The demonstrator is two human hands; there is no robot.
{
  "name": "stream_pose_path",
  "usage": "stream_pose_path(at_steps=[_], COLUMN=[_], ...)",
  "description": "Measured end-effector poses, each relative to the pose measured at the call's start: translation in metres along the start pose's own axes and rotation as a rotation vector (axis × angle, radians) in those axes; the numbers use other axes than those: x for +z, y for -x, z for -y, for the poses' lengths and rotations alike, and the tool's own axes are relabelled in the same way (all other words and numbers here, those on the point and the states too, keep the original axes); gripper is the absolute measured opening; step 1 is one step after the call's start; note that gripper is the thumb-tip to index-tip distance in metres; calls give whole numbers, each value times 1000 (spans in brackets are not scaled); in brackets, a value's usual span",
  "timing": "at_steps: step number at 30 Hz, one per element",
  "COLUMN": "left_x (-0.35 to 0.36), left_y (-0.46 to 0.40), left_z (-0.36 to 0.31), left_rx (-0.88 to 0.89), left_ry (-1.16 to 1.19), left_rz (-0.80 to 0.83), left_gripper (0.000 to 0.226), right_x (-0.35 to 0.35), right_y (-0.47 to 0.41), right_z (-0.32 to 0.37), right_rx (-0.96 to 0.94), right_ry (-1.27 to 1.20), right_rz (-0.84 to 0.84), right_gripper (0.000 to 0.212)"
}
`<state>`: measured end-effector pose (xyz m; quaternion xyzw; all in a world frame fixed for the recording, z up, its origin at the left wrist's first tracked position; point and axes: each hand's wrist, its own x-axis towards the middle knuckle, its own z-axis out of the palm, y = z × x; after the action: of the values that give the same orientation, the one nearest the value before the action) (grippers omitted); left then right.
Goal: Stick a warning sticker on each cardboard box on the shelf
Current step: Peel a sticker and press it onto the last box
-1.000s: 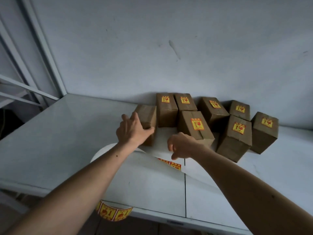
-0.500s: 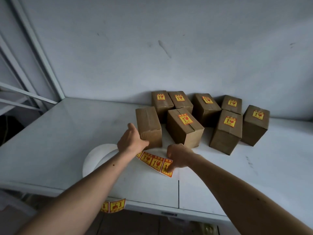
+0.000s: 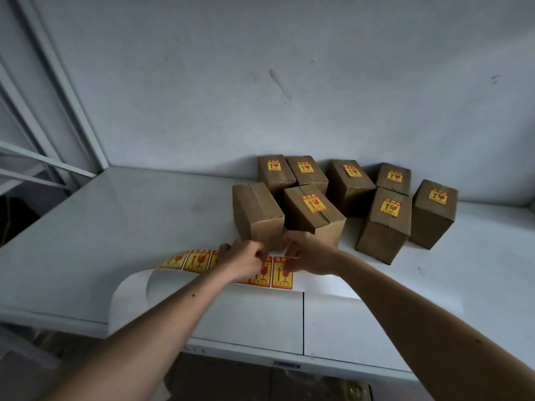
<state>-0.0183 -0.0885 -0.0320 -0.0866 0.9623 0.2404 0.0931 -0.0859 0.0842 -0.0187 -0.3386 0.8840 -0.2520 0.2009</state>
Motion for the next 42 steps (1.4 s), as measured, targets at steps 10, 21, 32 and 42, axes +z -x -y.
stream_pose_path(at_steps=[10, 21, 32, 42], left_x=[0, 5, -15, -53], left_y=[-8, -8, -10, -61], left_z=[3, 4, 34, 45], left_rx=[-112, -37, 150, -141], left_ry=[171, -114, -29, 594], left_rz=[40, -58, -656, -439], left_gripper=[38, 33, 37, 48], right_x=[-1, -11, -72, -59], right_y=[0, -5, -64, -119], right_z=[8, 8, 39, 45], right_rx=[-137, -84, -19, 72], right_ry=[86, -98, -230, -341], right_rz=[-108, -156, -316, -359], right_gripper=[22, 5, 44, 36])
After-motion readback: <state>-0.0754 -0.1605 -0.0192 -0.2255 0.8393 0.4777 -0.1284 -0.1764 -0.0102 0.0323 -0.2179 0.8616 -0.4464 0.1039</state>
